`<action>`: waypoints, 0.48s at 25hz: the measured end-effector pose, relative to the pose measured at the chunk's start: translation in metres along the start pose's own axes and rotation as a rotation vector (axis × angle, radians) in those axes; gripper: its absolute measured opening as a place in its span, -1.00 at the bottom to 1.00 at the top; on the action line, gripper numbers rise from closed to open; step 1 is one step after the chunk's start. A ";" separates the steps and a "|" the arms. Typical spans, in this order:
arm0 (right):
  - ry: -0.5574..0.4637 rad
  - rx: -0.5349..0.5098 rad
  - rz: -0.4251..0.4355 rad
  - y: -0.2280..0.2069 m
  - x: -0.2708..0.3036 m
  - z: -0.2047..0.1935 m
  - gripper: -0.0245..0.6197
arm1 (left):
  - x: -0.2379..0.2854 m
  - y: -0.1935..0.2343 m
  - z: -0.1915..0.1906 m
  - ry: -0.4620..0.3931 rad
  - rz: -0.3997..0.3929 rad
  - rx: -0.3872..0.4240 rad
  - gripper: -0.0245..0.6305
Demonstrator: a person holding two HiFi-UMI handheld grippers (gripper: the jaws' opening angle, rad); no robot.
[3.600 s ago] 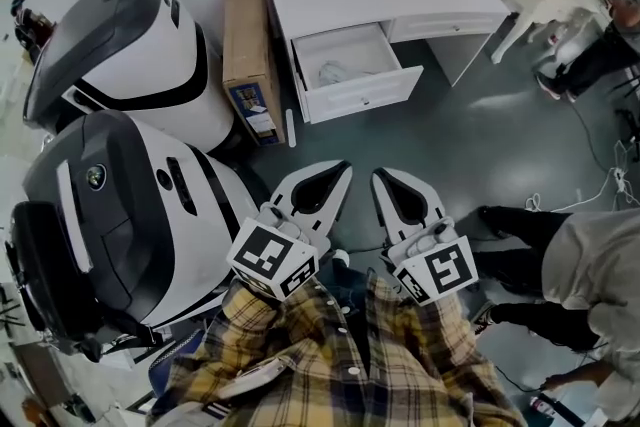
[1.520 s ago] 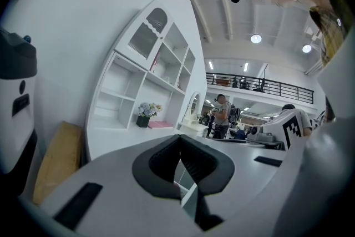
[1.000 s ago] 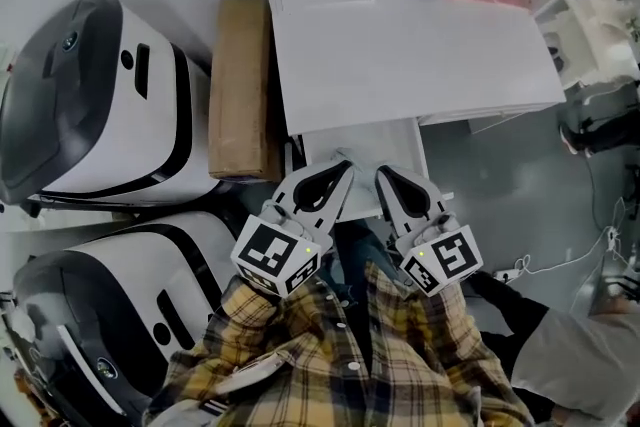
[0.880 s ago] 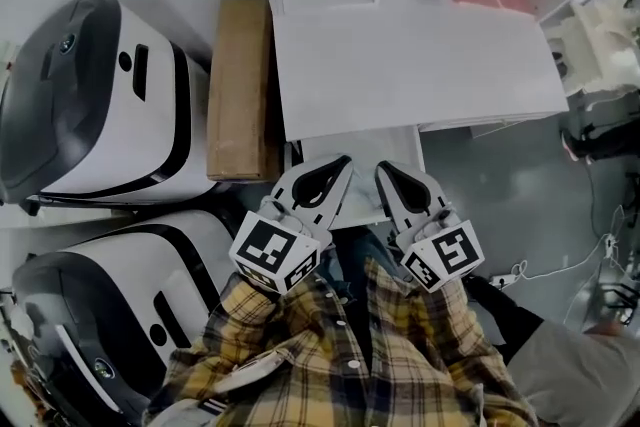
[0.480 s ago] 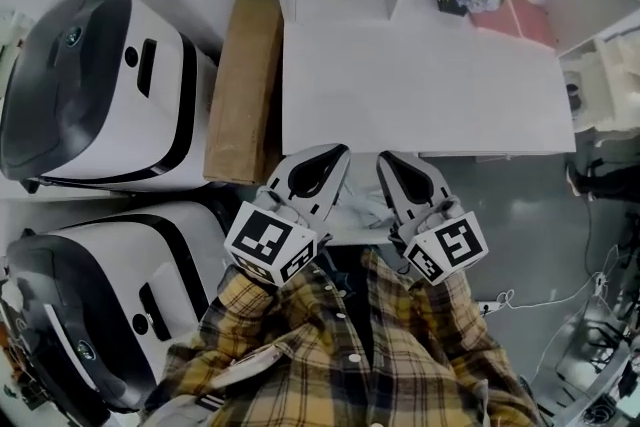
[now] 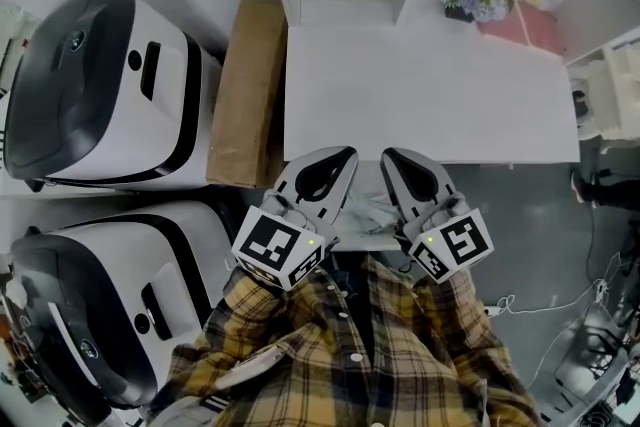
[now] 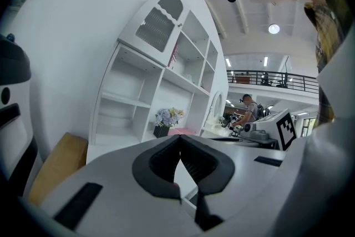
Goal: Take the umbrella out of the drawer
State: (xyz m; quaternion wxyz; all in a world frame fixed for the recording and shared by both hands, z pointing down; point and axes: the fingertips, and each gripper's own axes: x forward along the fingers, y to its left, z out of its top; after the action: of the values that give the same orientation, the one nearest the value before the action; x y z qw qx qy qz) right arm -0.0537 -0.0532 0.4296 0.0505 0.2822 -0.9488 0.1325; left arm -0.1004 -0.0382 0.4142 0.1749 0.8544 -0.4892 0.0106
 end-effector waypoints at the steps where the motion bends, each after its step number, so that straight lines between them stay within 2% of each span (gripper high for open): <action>1: -0.005 -0.002 -0.007 0.001 0.000 0.001 -0.87 | 0.000 0.000 0.000 -0.001 -0.008 0.004 -0.86; 12: -0.007 0.012 -0.052 0.006 0.006 -0.006 -0.87 | -0.004 0.007 0.001 -0.008 -0.050 0.012 -0.86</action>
State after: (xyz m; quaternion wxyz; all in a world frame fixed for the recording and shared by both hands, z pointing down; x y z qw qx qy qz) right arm -0.0620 -0.0500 0.4352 0.0490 0.3075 -0.9405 0.1358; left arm -0.1084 -0.0382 0.4140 0.1683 0.8674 -0.4682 0.0058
